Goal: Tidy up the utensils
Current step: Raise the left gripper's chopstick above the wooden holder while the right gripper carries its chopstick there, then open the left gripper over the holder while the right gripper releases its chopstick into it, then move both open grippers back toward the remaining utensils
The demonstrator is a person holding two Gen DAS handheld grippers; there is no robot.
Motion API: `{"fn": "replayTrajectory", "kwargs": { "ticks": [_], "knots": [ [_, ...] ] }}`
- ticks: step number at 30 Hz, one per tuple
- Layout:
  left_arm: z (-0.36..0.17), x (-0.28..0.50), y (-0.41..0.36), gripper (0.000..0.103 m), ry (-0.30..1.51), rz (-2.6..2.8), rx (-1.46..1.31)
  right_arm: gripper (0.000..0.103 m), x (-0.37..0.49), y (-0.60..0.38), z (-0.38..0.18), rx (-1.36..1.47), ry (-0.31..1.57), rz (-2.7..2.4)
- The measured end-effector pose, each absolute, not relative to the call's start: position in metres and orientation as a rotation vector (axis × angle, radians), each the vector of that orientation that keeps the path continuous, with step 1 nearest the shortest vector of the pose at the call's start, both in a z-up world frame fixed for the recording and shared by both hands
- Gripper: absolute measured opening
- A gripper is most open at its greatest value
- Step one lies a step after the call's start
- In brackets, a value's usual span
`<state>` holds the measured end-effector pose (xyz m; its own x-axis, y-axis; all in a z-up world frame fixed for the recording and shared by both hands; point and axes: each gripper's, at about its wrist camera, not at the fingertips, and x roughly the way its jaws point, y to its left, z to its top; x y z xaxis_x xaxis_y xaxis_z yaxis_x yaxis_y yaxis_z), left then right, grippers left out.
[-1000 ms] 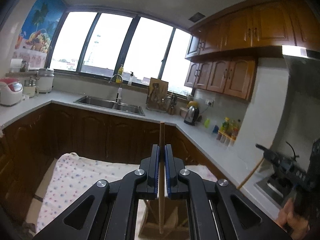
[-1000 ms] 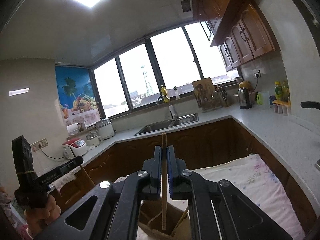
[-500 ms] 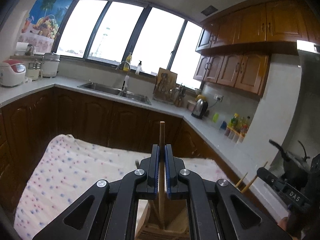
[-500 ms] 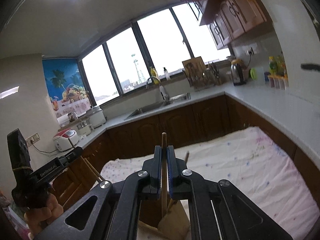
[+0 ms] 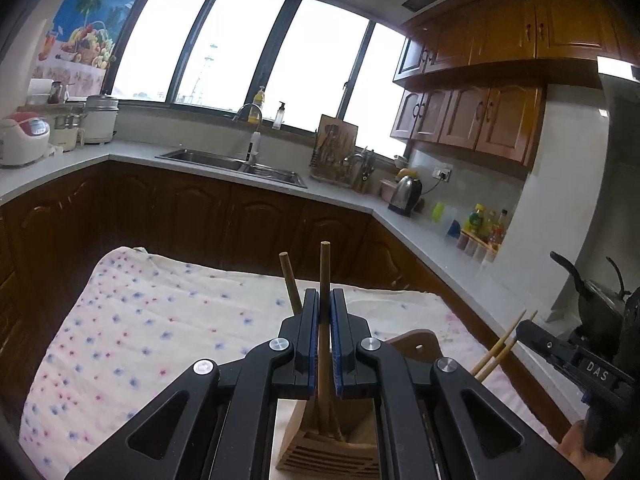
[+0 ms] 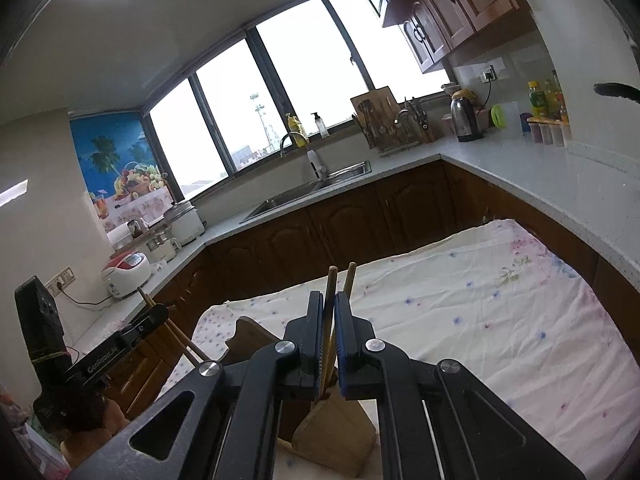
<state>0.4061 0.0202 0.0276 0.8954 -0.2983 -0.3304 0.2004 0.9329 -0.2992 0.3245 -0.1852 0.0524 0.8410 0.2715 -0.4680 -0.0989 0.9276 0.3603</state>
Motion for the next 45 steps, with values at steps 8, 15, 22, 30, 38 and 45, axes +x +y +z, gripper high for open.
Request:
{"fn": "replayTrajectory", "kwargs": {
  "ticks": [8, 15, 22, 30, 38, 45],
  "knots": [
    [0.026, 0.406, 0.024, 0.006, 0.413, -0.272, -0.258, 0.011, 0.327, -0.185, 0.051, 0.333, 0.564, 0.214],
    [0.034, 0.402, 0.023, 0.023, 0.425, -0.286, -0.256, 0.026, 0.321, -0.185, 0.057, 0.334, 0.56, 0.229],
    [0.041, 0.376, 0.026, 0.062, 0.401, -0.263, -0.25, 0.06, 0.304, -0.193, 0.066, 0.379, 0.525, 0.233],
    [0.039, 0.328, 0.039, 0.092, 0.414, -0.228, -0.293, 0.092, 0.274, -0.206, 0.077, 0.408, 0.492, 0.247],
    [0.034, 0.274, 0.056, 0.094, 0.477, -0.183, -0.328, 0.092, 0.238, -0.21, 0.077, 0.389, 0.522, 0.264],
    [0.033, 0.243, 0.062, 0.094, 0.553, -0.149, -0.338, 0.092, 0.205, -0.214, 0.064, 0.396, 0.574, 0.26]
  ]
}}
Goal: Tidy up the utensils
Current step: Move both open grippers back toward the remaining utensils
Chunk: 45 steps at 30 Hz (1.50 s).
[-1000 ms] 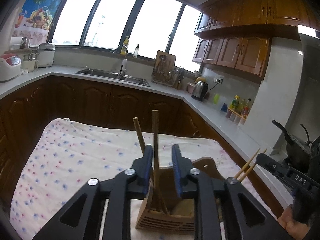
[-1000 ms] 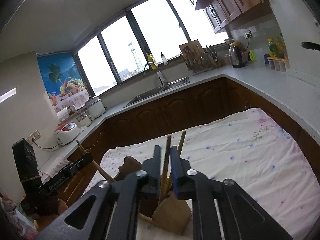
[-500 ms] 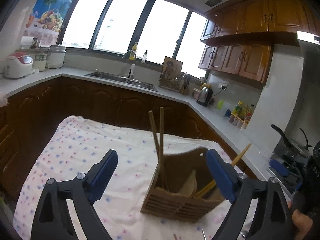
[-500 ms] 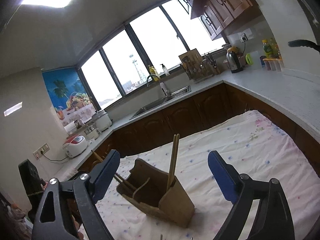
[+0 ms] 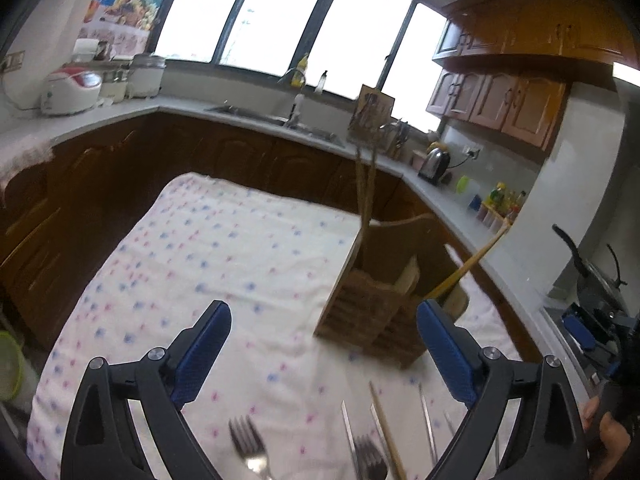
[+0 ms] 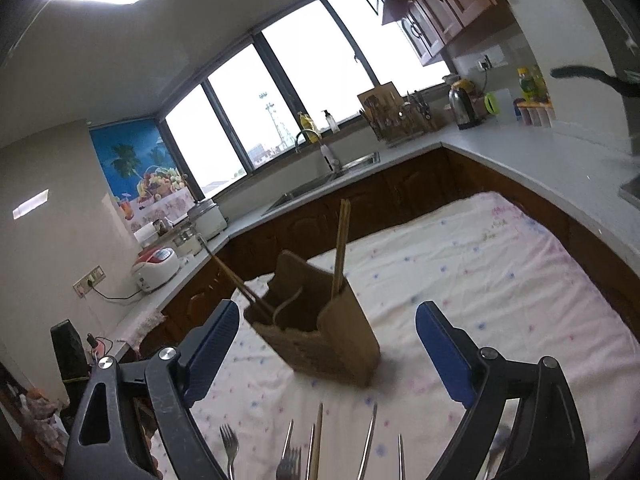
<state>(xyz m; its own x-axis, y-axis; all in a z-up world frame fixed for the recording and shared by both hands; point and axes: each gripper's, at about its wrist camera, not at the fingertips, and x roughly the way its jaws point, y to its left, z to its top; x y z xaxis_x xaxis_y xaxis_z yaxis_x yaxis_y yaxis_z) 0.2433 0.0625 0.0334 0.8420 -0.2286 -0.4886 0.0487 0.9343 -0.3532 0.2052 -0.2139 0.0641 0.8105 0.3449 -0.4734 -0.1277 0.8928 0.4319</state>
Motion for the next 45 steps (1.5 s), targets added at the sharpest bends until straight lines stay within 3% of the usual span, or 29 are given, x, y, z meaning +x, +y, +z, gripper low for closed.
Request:
{"fn": "replayTrajectory", "kwargs": {
  "ticks": [12, 29, 38, 40, 45],
  "knots": [
    [0.024, 0.202, 0.069, 0.094, 0.689, -0.114, -0.362, 0.092, 0.169, -0.223, 0.035, 0.403, 0.677, 0.23],
    [0.017, 0.217, 0.04, 0.092, 0.813, -0.14, -0.255, 0.092, 0.167, -0.213, 0.012, 0.369, 0.756, 0.246],
    [0.005, 0.238, 0.028, 0.078, 0.856, -0.163, -0.228, 0.09, 0.181, -0.203, 0.0, 0.327, 0.8, 0.253],
    [0.002, 0.242, 0.025, 0.076, 0.868, -0.17, -0.223, 0.084, 0.183, -0.2, -0.003, 0.309, 0.809, 0.252],
    [-0.007, 0.253, 0.015, 0.068, 0.895, -0.191, -0.205, 0.053, 0.196, -0.19, -0.019, 0.255, 0.877, 0.25]
  ]
}}
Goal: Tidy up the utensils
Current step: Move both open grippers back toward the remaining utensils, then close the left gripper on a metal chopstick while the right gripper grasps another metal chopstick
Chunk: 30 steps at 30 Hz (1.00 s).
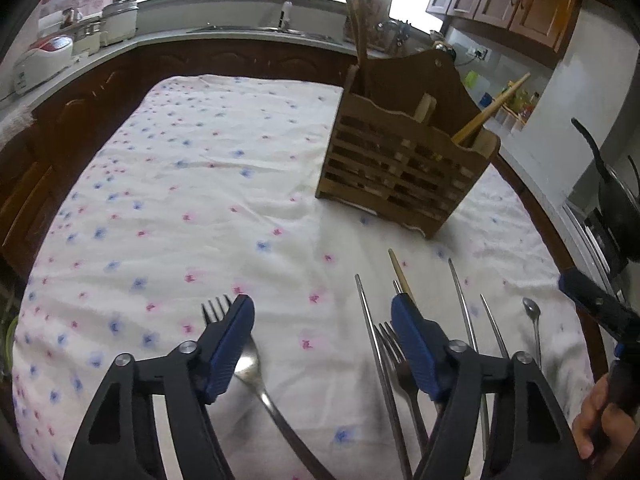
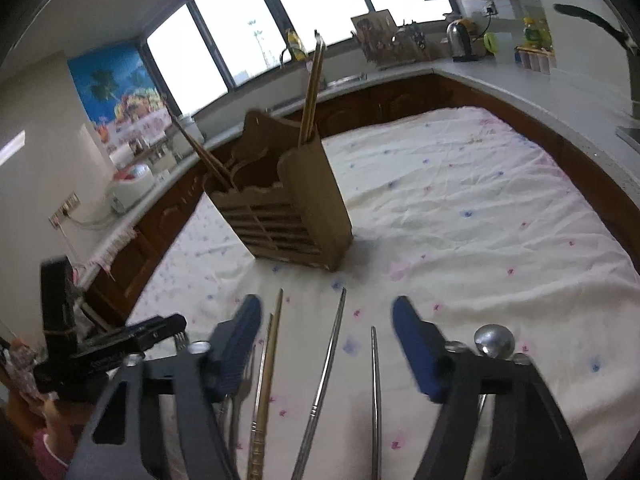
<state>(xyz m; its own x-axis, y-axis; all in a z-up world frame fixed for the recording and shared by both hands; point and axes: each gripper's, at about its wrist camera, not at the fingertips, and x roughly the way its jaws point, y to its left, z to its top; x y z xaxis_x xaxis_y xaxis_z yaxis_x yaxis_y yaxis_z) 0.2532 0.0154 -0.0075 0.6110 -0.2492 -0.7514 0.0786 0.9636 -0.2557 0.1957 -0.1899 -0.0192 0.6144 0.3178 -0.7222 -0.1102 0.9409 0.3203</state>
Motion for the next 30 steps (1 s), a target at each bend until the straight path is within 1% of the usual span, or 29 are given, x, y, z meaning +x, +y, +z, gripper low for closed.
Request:
{"fn": "replayTrajectory", "kwargs": {
  "ticks": [1, 2, 3, 5, 7, 9, 10, 11, 14, 22, 30],
  "knots": [
    [-0.009, 0.256, 0.013, 0.066, 0.9, -0.195, -0.202, 0.05, 0.199, -0.187, -0.024, 0.245, 0.897, 0.25],
    [-0.012, 0.259, 0.01, 0.063, 0.907, -0.203, -0.196, 0.041, 0.201, -0.185, -0.028, 0.235, 0.91, 0.25],
    [-0.013, 0.261, 0.008, 0.061, 0.911, -0.208, -0.193, 0.035, 0.203, -0.182, -0.032, 0.223, 0.925, 0.251],
    [-0.019, 0.266, 0.004, 0.055, 0.929, -0.22, -0.183, 0.033, 0.208, -0.178, -0.04, 0.213, 0.949, 0.256],
    [-0.024, 0.273, 0.001, 0.053, 0.944, -0.227, -0.176, 0.031, 0.213, -0.175, -0.046, 0.2, 0.968, 0.256],
    [-0.029, 0.28, -0.003, 0.047, 0.962, -0.234, -0.166, 0.027, 0.218, -0.172, -0.052, 0.192, 0.988, 0.26],
    [-0.032, 0.284, -0.006, 0.039, 0.973, -0.241, -0.161, 0.027, 0.221, -0.171, -0.055, 0.187, 1.0, 0.26],
    [-0.035, 0.289, -0.008, 0.034, 0.985, -0.248, -0.157, 0.027, 0.224, -0.17, -0.058, 0.183, 1.009, 0.259],
    [-0.043, 0.299, -0.015, 0.028, 1.013, -0.265, -0.143, 0.027, 0.23, -0.168, -0.067, 0.173, 1.037, 0.255],
    [-0.059, 0.318, -0.03, 0.027, 1.065, -0.294, -0.095, 0.027, 0.244, -0.165, -0.081, 0.153, 1.077, 0.242],
    [-0.065, 0.327, -0.041, 0.026, 1.069, -0.307, -0.029, 0.027, 0.256, -0.154, -0.09, 0.068, 1.106, 0.241]
  ]
}}
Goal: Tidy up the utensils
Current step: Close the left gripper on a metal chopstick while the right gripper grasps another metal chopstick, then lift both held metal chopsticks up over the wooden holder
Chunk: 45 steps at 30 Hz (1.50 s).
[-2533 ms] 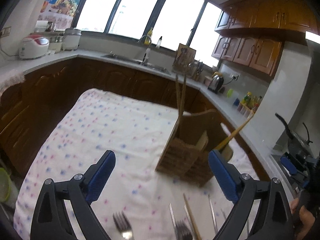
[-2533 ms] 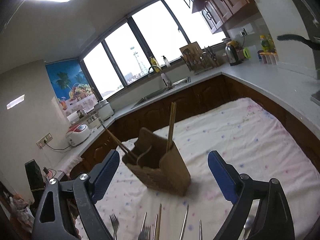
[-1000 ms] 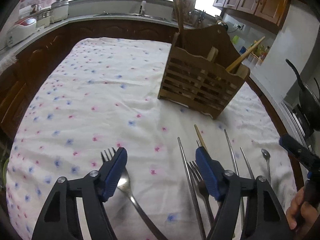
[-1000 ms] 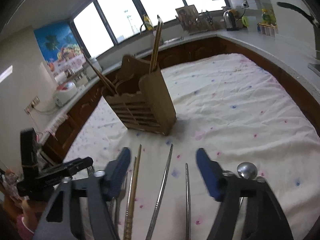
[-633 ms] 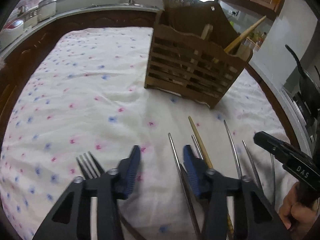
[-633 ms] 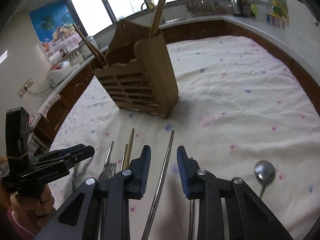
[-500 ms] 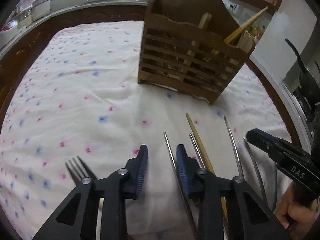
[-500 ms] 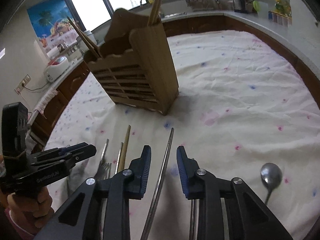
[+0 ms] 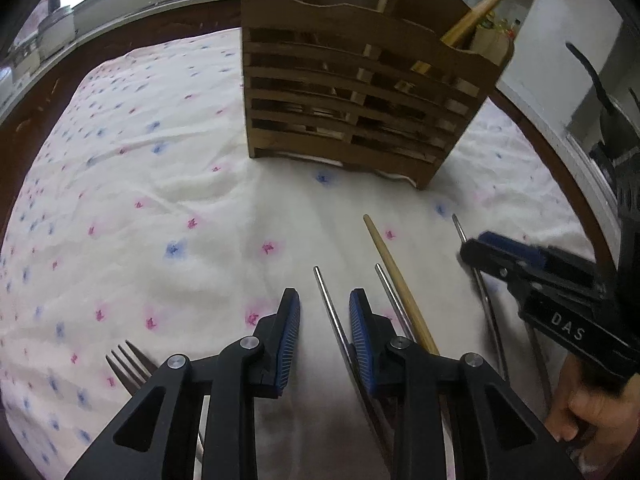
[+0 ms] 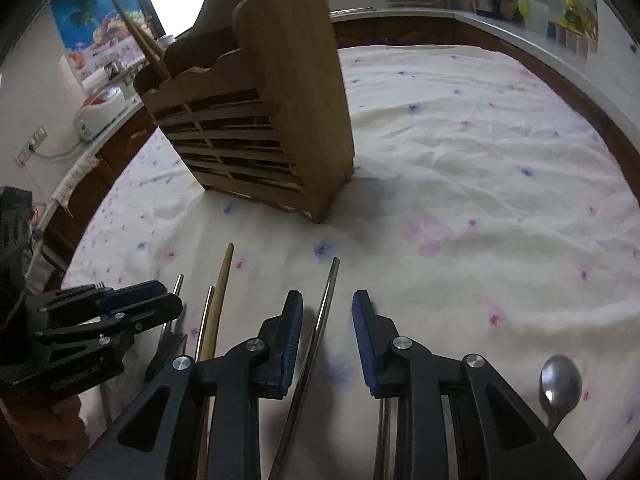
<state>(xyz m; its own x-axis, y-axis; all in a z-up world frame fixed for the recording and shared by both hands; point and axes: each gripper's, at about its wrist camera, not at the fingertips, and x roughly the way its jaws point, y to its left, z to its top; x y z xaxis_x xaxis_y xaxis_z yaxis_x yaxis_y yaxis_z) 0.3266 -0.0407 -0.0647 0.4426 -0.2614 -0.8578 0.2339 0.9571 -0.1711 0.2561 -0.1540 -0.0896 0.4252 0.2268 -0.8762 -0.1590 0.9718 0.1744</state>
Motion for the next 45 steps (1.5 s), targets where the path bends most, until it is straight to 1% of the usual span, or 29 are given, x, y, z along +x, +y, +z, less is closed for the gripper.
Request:
{"fn": "replayTrajectory", "kwargs": {
  "ticks": [3, 5, 7, 8, 10, 12, 16, 19, 26, 38, 45],
  "knots": [
    [-0.066, 0.327, -0.046, 0.024, 1.071, -0.321, 0.021, 0.027, 0.256, -0.146, -0.09, 0.011, 1.109, 0.238],
    [-0.065, 0.326, -0.046, 0.021, 1.071, -0.331, 0.046, 0.027, 0.254, -0.141, -0.091, -0.037, 1.105, 0.236],
    [-0.063, 0.324, -0.044, 0.019, 1.073, -0.341, 0.059, 0.026, 0.252, -0.138, -0.091, -0.068, 1.099, 0.231],
    [-0.064, 0.325, -0.045, 0.016, 1.074, -0.34, 0.065, 0.025, 0.252, -0.137, -0.091, -0.071, 1.099, 0.229],
    [-0.062, 0.325, -0.044, 0.012, 1.071, -0.333, 0.073, 0.022, 0.253, -0.135, -0.092, -0.081, 1.097, 0.228],
    [-0.062, 0.324, -0.047, 0.009, 1.06, -0.332, 0.085, 0.009, 0.253, -0.135, -0.092, -0.076, 1.095, 0.236],
    [-0.061, 0.322, -0.048, 0.005, 1.048, -0.334, 0.089, 0.005, 0.255, -0.137, -0.091, -0.024, 1.099, 0.245],
    [-0.061, 0.321, -0.041, 0.002, 1.056, -0.341, 0.052, 0.005, 0.253, -0.143, -0.087, 0.049, 1.098, 0.266],
    [-0.039, 0.302, -0.027, 0.002, 0.997, -0.341, 0.02, 0.005, 0.239, -0.149, -0.054, 0.116, 1.036, 0.304],
    [0.04, 0.242, 0.012, 0.002, 0.784, -0.352, -0.068, 0.005, 0.201, -0.159, 0.03, 0.149, 0.839, 0.318],
    [0.067, 0.198, 0.035, 0.002, 0.695, -0.342, -0.107, 0.005, 0.18, -0.162, 0.065, 0.131, 0.725, 0.306]
  ]
}}
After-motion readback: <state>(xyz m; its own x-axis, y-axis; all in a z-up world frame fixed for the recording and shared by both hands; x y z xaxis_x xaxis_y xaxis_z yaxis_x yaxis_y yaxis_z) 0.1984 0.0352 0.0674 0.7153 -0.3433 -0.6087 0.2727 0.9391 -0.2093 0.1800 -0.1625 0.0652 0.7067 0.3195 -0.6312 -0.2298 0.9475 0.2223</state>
